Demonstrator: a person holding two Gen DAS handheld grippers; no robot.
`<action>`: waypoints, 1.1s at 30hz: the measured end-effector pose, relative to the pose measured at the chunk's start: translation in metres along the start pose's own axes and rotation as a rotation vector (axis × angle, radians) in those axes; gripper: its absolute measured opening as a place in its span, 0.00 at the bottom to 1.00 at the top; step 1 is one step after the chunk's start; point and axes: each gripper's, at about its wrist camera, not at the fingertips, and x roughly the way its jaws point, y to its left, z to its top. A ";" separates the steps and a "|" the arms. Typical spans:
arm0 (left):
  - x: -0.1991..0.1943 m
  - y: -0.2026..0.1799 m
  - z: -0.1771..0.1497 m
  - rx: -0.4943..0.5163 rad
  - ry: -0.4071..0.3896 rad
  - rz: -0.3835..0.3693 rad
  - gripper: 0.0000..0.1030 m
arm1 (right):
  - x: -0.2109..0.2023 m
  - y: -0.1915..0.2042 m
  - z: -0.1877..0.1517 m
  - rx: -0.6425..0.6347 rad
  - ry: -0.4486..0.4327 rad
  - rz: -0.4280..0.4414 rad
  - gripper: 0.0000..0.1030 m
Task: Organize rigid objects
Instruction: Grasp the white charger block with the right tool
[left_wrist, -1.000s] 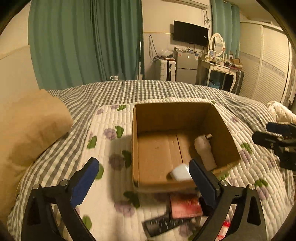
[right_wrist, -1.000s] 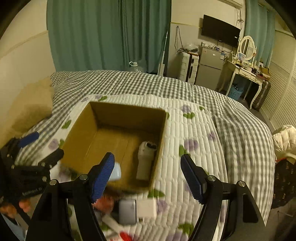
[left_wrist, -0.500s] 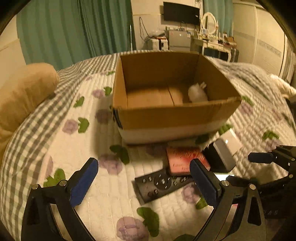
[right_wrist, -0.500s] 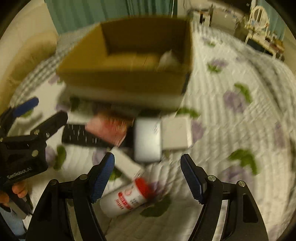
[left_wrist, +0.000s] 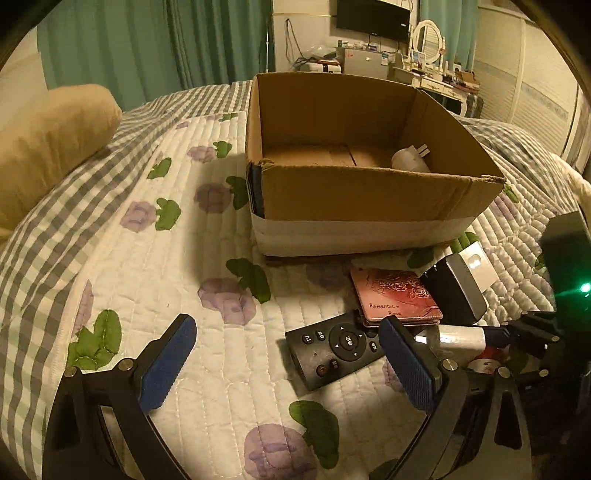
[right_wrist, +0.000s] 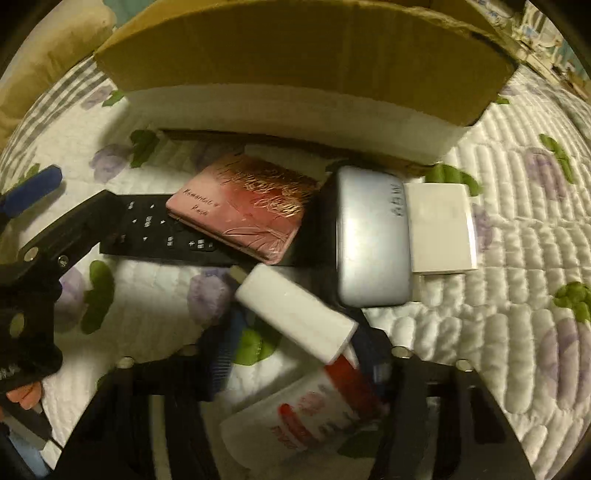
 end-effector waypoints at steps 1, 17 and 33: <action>0.001 0.001 0.000 -0.002 0.001 0.001 0.98 | -0.002 0.000 0.000 0.010 -0.010 0.002 0.53; -0.001 -0.025 0.002 0.083 0.002 0.022 0.98 | -0.102 -0.018 -0.026 0.021 -0.273 0.011 0.22; 0.065 -0.089 0.014 0.172 0.116 0.012 0.98 | -0.104 -0.073 -0.005 0.096 -0.325 -0.018 0.22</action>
